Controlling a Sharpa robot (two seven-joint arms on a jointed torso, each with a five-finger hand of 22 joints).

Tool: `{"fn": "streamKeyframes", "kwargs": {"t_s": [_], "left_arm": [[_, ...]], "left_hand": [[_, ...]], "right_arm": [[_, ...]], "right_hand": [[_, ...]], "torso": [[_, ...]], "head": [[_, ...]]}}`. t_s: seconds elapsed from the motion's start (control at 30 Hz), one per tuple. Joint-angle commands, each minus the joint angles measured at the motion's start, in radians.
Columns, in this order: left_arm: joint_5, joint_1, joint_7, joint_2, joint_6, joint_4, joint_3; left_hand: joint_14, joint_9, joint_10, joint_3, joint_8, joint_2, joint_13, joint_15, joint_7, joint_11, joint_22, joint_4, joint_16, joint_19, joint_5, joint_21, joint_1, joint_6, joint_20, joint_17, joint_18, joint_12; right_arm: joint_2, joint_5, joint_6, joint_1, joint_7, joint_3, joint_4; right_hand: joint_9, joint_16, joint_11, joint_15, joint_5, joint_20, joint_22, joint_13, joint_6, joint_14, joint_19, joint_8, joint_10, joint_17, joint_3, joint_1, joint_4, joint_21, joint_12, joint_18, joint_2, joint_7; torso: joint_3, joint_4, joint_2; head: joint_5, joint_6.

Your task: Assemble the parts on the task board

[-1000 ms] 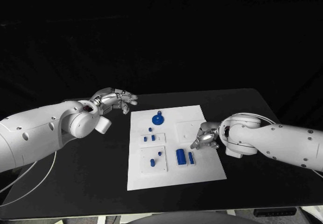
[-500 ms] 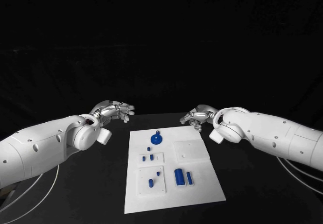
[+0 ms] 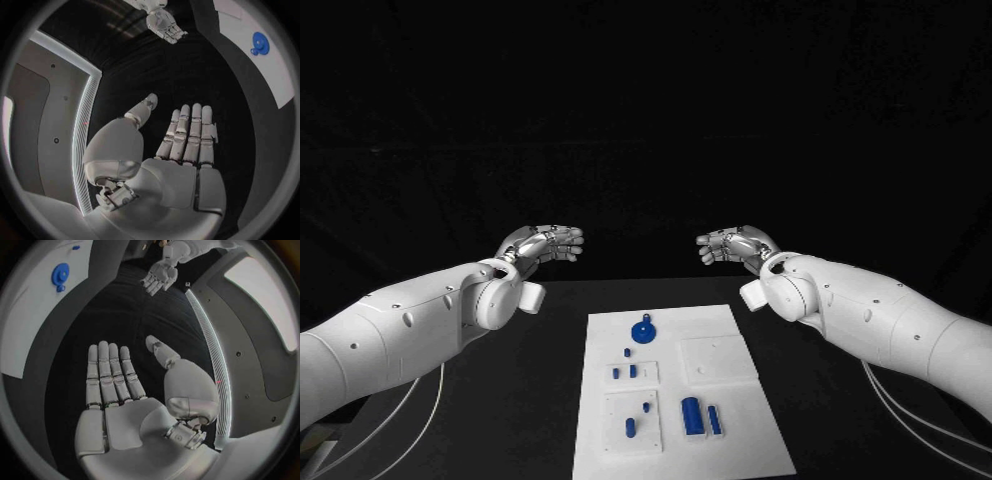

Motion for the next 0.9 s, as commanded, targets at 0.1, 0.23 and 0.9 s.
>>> {"fn": "streamKeyframes", "kwargs": {"t_s": [0.1,0.23,0.9], "left_arm": [[0.055,0.000,0.034,0.014,0.012,-0.021,0.001],[0.019,-0.005,0.010,0.007,-0.012,-0.004,0.002],[0.060,-0.166,0.144,-0.139,-0.502,0.481,0.080]], "left_hand": [[-0.025,0.006,-0.014,-0.016,0.005,0.002,-0.008,0.004,0.000,-0.003,-0.003,0.003,-0.025,-0.022,-0.008,-0.019,-0.020,-0.003,0.005,-0.007,-0.020,0.002],[-0.707,-0.450,-0.969,-0.451,-0.240,0.056,-0.086,-0.149,-0.134,-0.128,-0.400,0.263,-0.491,-0.551,-0.061,-0.594,-0.960,-0.718,-0.048,-0.299,-0.054,-0.067],[-0.707,-0.450,-0.969,-0.451,-0.240,0.056,-0.086,-0.149,-0.134,-0.128,-1.116,0.263,-0.491,-0.551,-0.061,-0.594,-0.960,-0.718,-0.048,-0.299,-0.054,-0.067]], "right_arm": [[0.006,0.099,0.017,-0.007,0.076,0.014,-0.015],[-0.001,0.044,-0.009,-0.004,0.030,0.011,0.000],[-0.171,0.273,-0.448,-0.078,0.206,-0.053,0.499]], "right_hand": [[-0.030,-0.066,0.003,0.002,0.010,0.024,-0.036,-0.130,-0.005,0.008,-0.005,0.001,0.042,-0.066,-0.055,0.003,0.001,-0.040,-0.085,0.011,0.017,0.000],[-0.623,-0.380,-0.152,-0.154,-0.212,-0.156,-0.954,-0.394,-0.849,-0.844,-0.611,-0.185,-0.947,-0.599,-0.478,-0.873,0.292,-0.371,-0.257,-0.155,0.059,-0.156],[-0.623,-0.380,-0.152,-0.154,-0.212,-0.156,-0.954,-0.394,-0.849,-0.844,-0.611,-0.185,-0.947,-0.599,-0.478,-0.873,0.292,-0.371,-0.257,-0.155,0.059,-0.156]], "torso": [[0.0077,0.0035,-0.009],[-0.0004,-0.0046,-0.005],[-0.0218,-0.0375,-0.002]], "head": [[0.003,0.021],[0.009,0.008],[0.041,-0.015]]}}
